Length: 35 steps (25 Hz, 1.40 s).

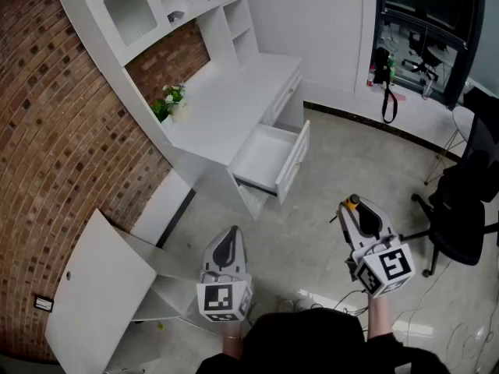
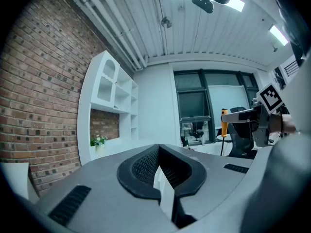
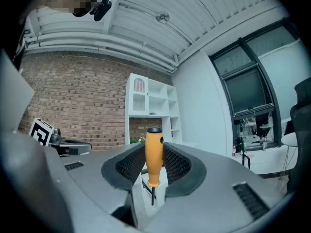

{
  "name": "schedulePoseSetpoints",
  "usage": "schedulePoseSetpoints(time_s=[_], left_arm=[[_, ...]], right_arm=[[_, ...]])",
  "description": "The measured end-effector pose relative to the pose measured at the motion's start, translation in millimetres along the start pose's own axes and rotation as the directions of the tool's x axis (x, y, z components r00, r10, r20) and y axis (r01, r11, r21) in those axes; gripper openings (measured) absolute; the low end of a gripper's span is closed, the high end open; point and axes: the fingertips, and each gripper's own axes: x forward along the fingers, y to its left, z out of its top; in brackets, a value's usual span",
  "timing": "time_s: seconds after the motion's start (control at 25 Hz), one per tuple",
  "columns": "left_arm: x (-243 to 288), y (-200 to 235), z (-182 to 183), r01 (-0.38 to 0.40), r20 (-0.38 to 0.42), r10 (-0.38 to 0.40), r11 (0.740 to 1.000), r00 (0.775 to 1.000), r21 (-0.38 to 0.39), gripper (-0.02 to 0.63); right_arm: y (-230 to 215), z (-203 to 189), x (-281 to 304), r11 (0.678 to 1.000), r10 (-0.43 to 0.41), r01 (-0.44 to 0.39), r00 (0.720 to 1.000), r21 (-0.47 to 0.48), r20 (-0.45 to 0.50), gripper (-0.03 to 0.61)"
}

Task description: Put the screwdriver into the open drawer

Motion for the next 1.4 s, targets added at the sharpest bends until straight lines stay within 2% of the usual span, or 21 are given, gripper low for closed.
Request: schedulePoseSetpoints(time_s=[0.76, 1.04, 1.4], left_arm=[[-6, -18, -13, -0.031, -0.042, 0.030, 0.999, 0.999, -0.022, 0.008], [-7, -8, -20, -0.062, -0.070, 0.061, 0.998, 0.996, -0.020, 0.008], [38, 17, -30, -0.062, -0.072, 0.059, 0.997, 0.996, -0.038, 0.008]], right_arm=[[-16, -6, -5, 1.000, 0.015, -0.015, 1.000, 0.023, -0.012, 0.115], [-17, -11, 5, 0.999, 0.038, -0.038, 0.999, 0.019, -0.020, 0.115], [-24, -17, 53, 0.998, 0.054, -0.053, 0.998, 0.029, -0.018, 0.115]])
